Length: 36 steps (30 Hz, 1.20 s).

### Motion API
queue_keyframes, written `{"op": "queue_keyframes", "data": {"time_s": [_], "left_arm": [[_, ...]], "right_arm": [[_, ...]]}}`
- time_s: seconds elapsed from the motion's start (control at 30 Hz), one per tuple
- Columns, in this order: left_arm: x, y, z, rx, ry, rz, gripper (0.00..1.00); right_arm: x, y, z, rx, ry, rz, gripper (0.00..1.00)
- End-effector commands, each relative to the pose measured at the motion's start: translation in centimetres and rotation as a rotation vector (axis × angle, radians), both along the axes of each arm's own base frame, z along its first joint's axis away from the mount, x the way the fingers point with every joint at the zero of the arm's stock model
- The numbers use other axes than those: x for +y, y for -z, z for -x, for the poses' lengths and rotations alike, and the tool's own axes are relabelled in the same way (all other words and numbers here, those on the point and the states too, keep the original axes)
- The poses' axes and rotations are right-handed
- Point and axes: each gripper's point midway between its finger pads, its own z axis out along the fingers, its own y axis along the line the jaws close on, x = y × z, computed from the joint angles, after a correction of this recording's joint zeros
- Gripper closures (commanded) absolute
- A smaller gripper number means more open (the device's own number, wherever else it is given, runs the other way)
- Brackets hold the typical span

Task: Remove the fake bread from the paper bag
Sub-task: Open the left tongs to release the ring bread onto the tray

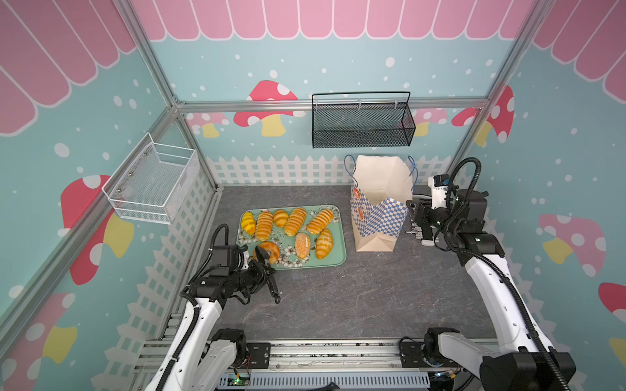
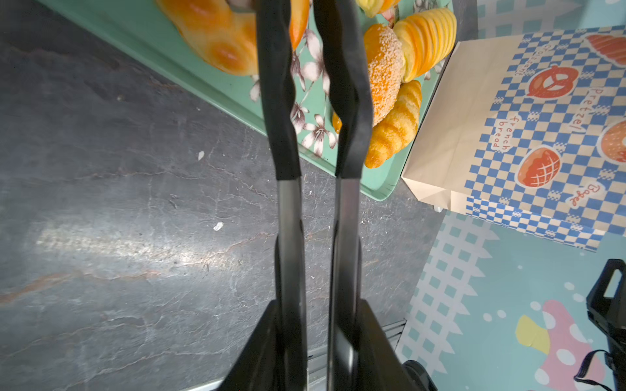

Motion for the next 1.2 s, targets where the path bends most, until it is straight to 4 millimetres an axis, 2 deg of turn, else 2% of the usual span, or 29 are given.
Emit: {"op": "queue_keyframes", "data": {"time_s": [0.0,0.17,0.4,0.53,0.73,0.93,1.17], "left_arm": [[1.0,-1.4,-1.2,-0.064,0.083,-0.171,0.69],[2.4,-2.3,-4.0,-0.085,0.208,-0.407,0.71],[6.9,-2.9,-9.3,-0.09,0.306,-0.791,0.78],[9.7,-1.7,-12.2,-0.018,0.387,-1.005,0.83],[14.0,0.8,-15.6,0.042,0.441,-1.198,0.87],[17.5,2.8,-17.0,0.11,0.446,-1.338,0.85],[20.7,5.9,-16.5,0.154,0.412,-1.297,0.84]], "right_arm": [[0.5,0.1,0.7,-0.015,-0.02,-0.011,0.53],[2.3,1.8,1.8,0.01,-0.048,0.014,0.54],[3.8,3.8,3.5,0.029,-0.067,0.029,0.55],[4.2,4.9,4.3,0.032,-0.076,0.026,0.55],[4.4,6.7,5.1,0.035,-0.084,0.019,0.57],[4.7,7.8,5.5,0.007,-0.095,0.015,0.58],[4.2,8.4,5.5,-0.001,-0.08,0.043,0.58]]}}
